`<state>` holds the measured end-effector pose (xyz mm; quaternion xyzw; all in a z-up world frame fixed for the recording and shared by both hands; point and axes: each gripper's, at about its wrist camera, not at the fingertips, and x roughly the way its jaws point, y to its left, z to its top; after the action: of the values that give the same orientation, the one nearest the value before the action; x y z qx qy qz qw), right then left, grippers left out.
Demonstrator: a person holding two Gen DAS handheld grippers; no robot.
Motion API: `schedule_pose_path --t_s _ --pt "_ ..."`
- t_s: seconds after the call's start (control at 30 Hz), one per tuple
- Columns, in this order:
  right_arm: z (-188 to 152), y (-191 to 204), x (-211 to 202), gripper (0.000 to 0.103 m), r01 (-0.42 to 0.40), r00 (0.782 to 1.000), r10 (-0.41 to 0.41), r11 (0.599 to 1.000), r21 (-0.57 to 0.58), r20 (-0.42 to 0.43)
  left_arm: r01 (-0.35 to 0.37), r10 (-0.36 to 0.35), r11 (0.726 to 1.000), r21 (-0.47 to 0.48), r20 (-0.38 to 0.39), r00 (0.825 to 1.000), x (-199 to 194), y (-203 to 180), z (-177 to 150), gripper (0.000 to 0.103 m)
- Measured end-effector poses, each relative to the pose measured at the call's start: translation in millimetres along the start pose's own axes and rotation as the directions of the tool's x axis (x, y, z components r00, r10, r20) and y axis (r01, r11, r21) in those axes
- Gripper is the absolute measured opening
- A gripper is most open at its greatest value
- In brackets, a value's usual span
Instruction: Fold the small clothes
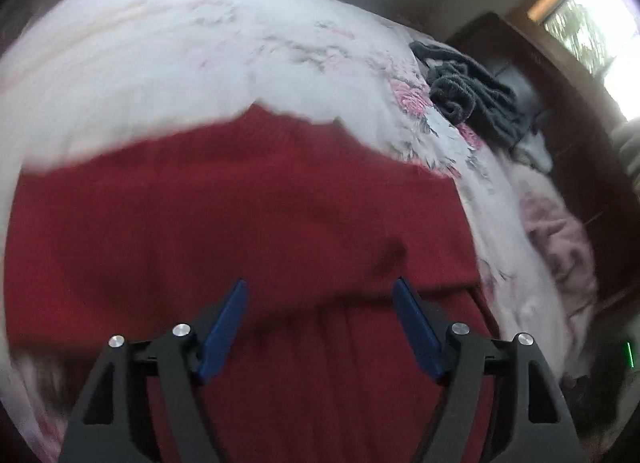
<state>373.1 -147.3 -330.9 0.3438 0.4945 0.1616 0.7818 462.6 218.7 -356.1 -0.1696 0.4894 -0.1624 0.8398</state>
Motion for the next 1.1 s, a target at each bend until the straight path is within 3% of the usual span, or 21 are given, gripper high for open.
schedule_pose_path --t_s 0.07,0.17,0.2,0.37,0.47,0.57,0.6,0.63,0.8,0.9,1.0,1.1 --pt "40 4 41 0.077 -0.088 0.993 0.093 0.994 0.072 -0.074 0.021 -0.022 0.998 -0.056 -0.014 1.000 -19 15 -38 0.075" --pt "88 7 111 0.069 -0.137 0.966 0.171 0.974 0.178 -0.192 0.042 -0.049 0.991 -0.127 -0.047 0.998 -38 30 -92 0.075" --pt "100 8 131 0.064 -0.123 0.961 0.168 0.971 0.205 -0.220 0.049 -0.057 0.987 -0.151 -0.052 0.997 -41 33 -106 0.075" --pt "125 17 178 0.063 -0.028 0.952 0.087 0.980 0.198 -0.295 0.084 -0.106 0.960 -0.269 -0.070 0.992 -49 52 -167 0.075" --pt "127 26 190 0.062 -0.003 0.942 0.066 0.983 0.186 -0.330 0.121 -0.141 0.942 -0.313 -0.043 0.989 -47 62 -177 0.075" --pt "133 33 199 0.034 0.033 0.931 0.030 0.986 0.166 -0.363 0.133 -0.155 0.932 -0.337 -0.040 0.987 -42 66 -177 0.075" --pt "135 38 203 0.017 0.044 0.927 0.016 0.988 0.151 -0.374 0.129 -0.152 0.933 -0.337 -0.044 0.987 -41 66 -177 0.075" --pt "140 49 201 0.006 0.062 0.929 -0.019 0.993 0.105 -0.370 0.125 -0.149 0.934 -0.333 -0.047 0.988 -40 65 -177 0.076" --pt "161 102 165 0.005 0.006 0.955 -0.007 1.000 -0.007 -0.295 0.126 -0.150 0.938 -0.324 -0.052 0.987 -38 66 -180 0.076" --pt "179 130 117 0.005 -0.029 0.980 0.015 0.997 -0.067 -0.197 0.130 -0.156 0.933 -0.334 -0.053 0.986 -36 67 -180 0.076" --pt "189 136 80 0.005 -0.018 0.993 0.005 0.994 -0.109 -0.115 0.132 -0.160 0.931 -0.342 -0.055 0.986 -34 67 -179 0.076" --pt "195 118 48 0.005 0.010 0.999 -0.015 0.994 -0.106 -0.044 0.134 -0.162 0.929 -0.346 -0.053 0.985 -34 68 -179 0.076"
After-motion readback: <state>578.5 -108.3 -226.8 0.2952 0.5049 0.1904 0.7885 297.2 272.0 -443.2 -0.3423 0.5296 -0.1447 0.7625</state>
